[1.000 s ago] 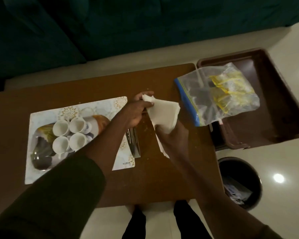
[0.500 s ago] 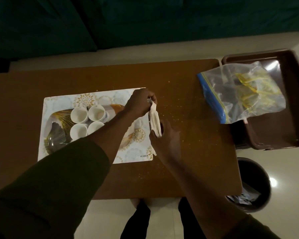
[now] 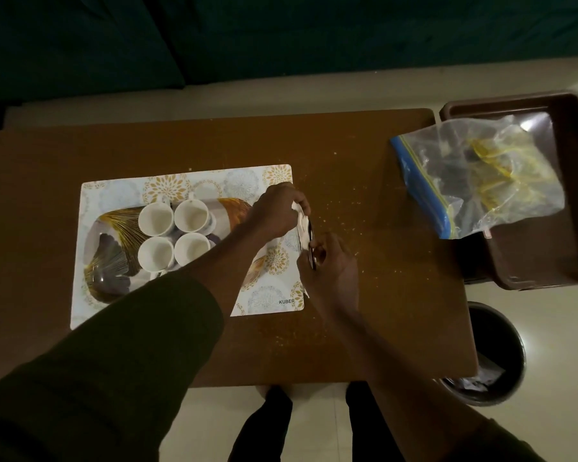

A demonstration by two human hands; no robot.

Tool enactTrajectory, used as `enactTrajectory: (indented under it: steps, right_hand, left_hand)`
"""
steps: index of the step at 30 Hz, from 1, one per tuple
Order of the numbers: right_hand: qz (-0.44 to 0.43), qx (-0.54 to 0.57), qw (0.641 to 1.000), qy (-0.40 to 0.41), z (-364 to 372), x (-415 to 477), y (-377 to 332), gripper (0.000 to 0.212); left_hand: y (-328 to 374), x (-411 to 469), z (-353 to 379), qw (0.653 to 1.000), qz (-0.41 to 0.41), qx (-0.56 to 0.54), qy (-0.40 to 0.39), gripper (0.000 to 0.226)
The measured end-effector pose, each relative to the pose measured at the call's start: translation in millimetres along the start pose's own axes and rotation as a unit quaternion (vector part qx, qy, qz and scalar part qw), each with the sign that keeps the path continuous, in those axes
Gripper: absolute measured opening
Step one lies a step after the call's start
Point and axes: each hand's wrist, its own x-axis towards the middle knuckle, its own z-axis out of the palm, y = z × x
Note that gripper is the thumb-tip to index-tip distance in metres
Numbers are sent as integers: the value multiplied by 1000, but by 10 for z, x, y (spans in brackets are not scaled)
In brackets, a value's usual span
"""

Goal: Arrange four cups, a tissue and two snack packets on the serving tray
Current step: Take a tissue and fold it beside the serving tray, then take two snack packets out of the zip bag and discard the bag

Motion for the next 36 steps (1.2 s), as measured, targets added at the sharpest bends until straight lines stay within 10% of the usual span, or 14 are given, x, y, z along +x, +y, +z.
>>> enactTrajectory:
  steps: [28,32,36]
  right_hand:
    - [5,3,998,65,-1060,814,347,23]
    - [-6,-36,998,60,-1540,1121,739,12]
    - [8,-73,995,63,-1891,1299,1114,19]
  left_hand:
    - [849,300,276,993,32,-82,85,28]
    - [1257,429,600,983,-42,-178,6,26]
    - [1539,557,980,902,-212,-366,-92,37]
